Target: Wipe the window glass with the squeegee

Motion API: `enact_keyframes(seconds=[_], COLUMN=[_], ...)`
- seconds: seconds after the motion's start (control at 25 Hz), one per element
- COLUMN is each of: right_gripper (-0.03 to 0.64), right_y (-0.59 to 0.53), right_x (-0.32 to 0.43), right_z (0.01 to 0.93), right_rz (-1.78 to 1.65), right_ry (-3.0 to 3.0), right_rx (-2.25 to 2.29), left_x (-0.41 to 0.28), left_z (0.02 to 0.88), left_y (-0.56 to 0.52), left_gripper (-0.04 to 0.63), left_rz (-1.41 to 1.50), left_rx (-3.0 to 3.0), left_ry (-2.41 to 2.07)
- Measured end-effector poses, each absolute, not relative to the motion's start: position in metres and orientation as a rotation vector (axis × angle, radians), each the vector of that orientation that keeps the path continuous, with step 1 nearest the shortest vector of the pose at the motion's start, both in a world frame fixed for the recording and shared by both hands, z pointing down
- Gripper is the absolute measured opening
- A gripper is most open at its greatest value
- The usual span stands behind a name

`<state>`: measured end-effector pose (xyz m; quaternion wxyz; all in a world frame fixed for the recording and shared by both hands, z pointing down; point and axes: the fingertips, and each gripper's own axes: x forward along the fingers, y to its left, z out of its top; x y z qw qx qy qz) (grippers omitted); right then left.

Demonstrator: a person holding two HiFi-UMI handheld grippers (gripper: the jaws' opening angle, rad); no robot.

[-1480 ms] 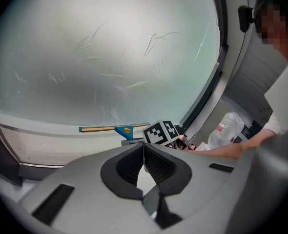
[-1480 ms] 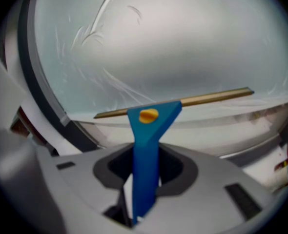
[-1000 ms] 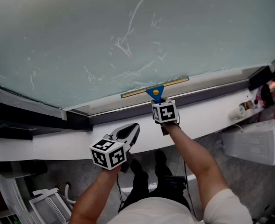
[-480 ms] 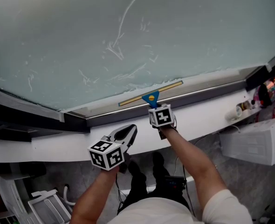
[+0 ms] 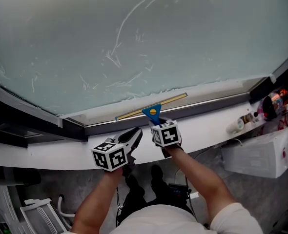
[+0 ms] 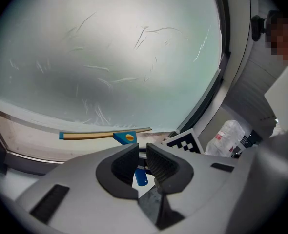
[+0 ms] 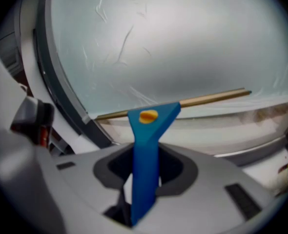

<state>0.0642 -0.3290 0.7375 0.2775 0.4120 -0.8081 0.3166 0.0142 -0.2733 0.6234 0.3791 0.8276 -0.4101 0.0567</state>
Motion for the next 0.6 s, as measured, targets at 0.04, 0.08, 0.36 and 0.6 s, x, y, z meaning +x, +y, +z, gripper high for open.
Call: enact_keyframes(seconds=[0.04,0.08,0.36,0.6], right_gripper=[0.131,0.131,0.132,0.132], right_y=[-0.324,-0.319,-0.284,-0.231], right_x=[0.065,0.067,0.087,0.093], right_z=[0.724,0.711,0.600,0.532], right_rz=[0.845,0.844,0.808,0.685], right_ry=[-2.197,-2.223,-2.395,-2.483], right_rx=[1.105,1.107,1.183,1.248], left_x=[0.019,0.025,0.070,0.084], left_z=[0.619,0.615,0.556,0.498], left_y=[-0.274,-0.273,-0.264,-0.235], left_gripper=[0.070,0.104,0.221,0.222], left_rz=[0.131,0.118,-0.012,-0.173], left_rx=[2.117,2.119,2.198,2.254], left_ry=[-1.034,-1.016,-0.873,-0.786])
